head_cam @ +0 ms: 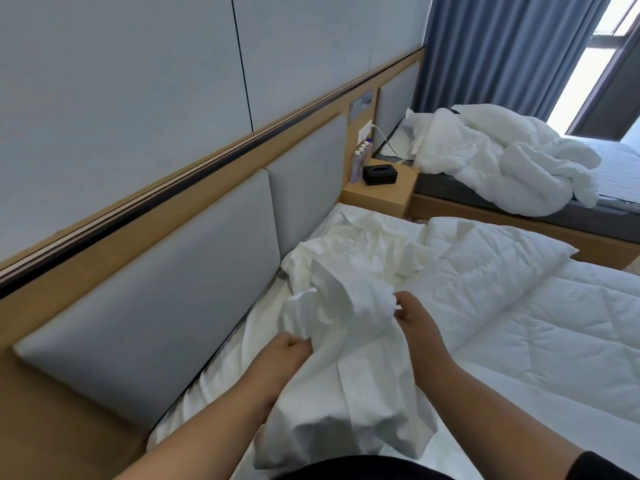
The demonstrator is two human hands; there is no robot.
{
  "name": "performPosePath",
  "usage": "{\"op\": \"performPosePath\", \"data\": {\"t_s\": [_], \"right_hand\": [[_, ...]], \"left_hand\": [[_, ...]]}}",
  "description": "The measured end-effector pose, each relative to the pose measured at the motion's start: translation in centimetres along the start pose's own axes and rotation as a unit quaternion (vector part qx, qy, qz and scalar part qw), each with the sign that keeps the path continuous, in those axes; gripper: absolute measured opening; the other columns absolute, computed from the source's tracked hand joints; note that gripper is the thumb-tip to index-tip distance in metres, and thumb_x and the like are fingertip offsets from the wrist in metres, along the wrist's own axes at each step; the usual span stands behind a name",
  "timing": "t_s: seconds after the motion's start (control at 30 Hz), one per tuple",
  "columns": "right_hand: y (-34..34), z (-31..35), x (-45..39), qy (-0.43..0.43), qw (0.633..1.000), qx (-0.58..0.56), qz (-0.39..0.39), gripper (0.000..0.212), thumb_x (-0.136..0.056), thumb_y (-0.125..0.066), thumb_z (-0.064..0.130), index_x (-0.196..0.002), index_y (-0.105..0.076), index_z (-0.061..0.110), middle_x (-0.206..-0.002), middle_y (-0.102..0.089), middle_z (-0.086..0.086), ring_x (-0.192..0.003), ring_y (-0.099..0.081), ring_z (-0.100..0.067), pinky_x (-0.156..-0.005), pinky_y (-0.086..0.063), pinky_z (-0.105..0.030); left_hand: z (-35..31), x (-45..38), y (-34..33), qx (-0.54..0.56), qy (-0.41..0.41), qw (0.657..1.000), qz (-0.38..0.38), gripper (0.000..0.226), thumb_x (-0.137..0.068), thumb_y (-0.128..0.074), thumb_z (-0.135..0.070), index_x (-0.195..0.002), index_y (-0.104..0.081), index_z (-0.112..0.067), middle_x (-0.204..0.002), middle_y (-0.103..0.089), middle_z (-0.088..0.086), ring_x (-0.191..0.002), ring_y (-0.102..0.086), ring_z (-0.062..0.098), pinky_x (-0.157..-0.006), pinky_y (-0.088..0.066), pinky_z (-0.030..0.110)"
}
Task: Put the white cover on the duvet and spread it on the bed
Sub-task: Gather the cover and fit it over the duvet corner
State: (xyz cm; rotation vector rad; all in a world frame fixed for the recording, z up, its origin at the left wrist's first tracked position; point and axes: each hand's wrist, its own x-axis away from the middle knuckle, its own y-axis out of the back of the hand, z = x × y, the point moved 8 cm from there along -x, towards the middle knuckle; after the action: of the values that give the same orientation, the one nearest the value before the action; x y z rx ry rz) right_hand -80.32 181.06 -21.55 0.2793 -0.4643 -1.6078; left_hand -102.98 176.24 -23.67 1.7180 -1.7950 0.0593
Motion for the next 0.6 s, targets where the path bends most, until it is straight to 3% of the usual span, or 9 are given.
{"op": "performPosePath", "data": {"t_s": [0.07,0.2,0.27,0.3,0.37,0.43,0.5,0.6], "right_hand": [[-1.0,-0.6,0.7,-0.009,1.000,0.000,0.013,0.008,-0.093,-0.060,0.019,-0.091,-0.060,0.027,-0.083,-0.069,0.005,-0.080,-0.065,-0.015,-0.074,-0.052,-0.035],[-0.9,-0.3,1.6,0.018,1.000,0.018,0.005,0.010,-0.089,-0.063,0.018,-0.082,-0.063,0.025,-0.083,-0.068,0.005,-0.080,-0.064,-0.016,-0.078,-0.055,-0.036],[-0.4,0.1,2.1,0.024,1.000,0.015,0.003,0.012,-0.090,-0.063,0.018,-0.082,-0.066,0.025,-0.083,-0.070,0.009,-0.080,-0.065,-0.013,-0.077,-0.056,-0.034],[0.0,0.4,2.4,0.023,1.000,0.005,0.000,0.013,-0.092,-0.061,0.018,-0.083,-0.066,0.026,-0.083,-0.070,0.010,-0.079,-0.065,-0.011,-0.077,-0.055,-0.033],[1.2,1.2,2.8,0.021,0.999,-0.021,-0.035,0.018,-0.098,-0.055,0.020,-0.085,-0.065,0.027,-0.083,-0.069,0.010,-0.080,-0.064,-0.009,-0.077,-0.054,-0.033],[3.8,2.4,3.1,0.017,0.992,-0.067,-0.101,0.024,-0.102,-0.047,0.021,-0.088,-0.065,0.028,-0.085,-0.069,0.012,-0.083,-0.065,-0.008,-0.079,-0.054,-0.032],[6.6,3.9,3.6,0.028,0.983,-0.135,-0.120,0.027,-0.104,-0.045,0.022,-0.089,-0.068,0.024,-0.088,-0.071,0.008,-0.087,-0.066,-0.013,-0.082,-0.055,-0.036],[8.9,6.3,5.9,0.104,0.980,-0.167,0.004,0.023,-0.096,-0.057,0.031,-0.079,-0.065,0.016,-0.080,-0.065,-0.005,-0.073,-0.059,-0.021,-0.069,-0.049,-0.036]], "left_hand": [[-1.7,-1.3,-0.3,-0.052,-0.090,0.994,-0.024,0.010,-0.093,-0.060,-0.024,-0.103,-0.060,-0.027,-0.101,-0.067,-0.008,-0.091,-0.065,0.008,-0.086,-0.055,0.028],[-3.4,-0.9,-3.9,-0.073,-0.158,0.979,0.101,0.015,-0.095,-0.060,-0.026,-0.104,-0.060,-0.038,-0.102,-0.070,-0.015,-0.090,-0.064,-0.008,-0.076,-0.047,0.006],[-3.4,-1.1,-4.4,-0.082,-0.184,0.976,0.081,0.017,-0.098,-0.057,-0.017,-0.087,-0.062,-0.029,-0.082,-0.067,-0.013,-0.076,-0.062,-0.006,-0.069,-0.044,0.007],[-3.3,-1.7,-4.6,-0.086,-0.171,0.979,0.066,0.032,-0.098,-0.055,-0.009,-0.072,-0.058,-0.026,-0.070,-0.059,-0.012,-0.066,-0.058,-0.002,-0.064,-0.041,0.007],[-2.9,-2.8,-4.6,-0.070,-0.142,0.987,0.040,0.047,-0.100,-0.048,-0.003,-0.063,-0.055,-0.030,-0.068,-0.051,-0.011,-0.069,-0.053,0.001,-0.064,-0.041,0.004],[-2.6,-4.5,-4.7,-0.029,-0.136,0.990,0.008,0.035,-0.103,-0.044,-0.008,-0.077,-0.062,-0.021,-0.082,-0.061,-0.006,-0.088,-0.063,0.014,-0.076,-0.046,0.009],[-2.4,-5.1,-4.0,0.006,-0.118,0.993,-0.002,0.028,-0.104,-0.043,-0.024,-0.090,-0.066,-0.018,-0.092,-0.068,-0.008,-0.091,-0.064,0.012,-0.079,-0.049,0.021],[-2.9,-5.9,-0.6,0.009,-0.120,0.990,-0.079,0.034,-0.105,-0.041,-0.038,-0.088,-0.067,-0.025,-0.090,-0.068,-0.005,-0.094,-0.064,0.021,-0.079,-0.046,0.034]]}}
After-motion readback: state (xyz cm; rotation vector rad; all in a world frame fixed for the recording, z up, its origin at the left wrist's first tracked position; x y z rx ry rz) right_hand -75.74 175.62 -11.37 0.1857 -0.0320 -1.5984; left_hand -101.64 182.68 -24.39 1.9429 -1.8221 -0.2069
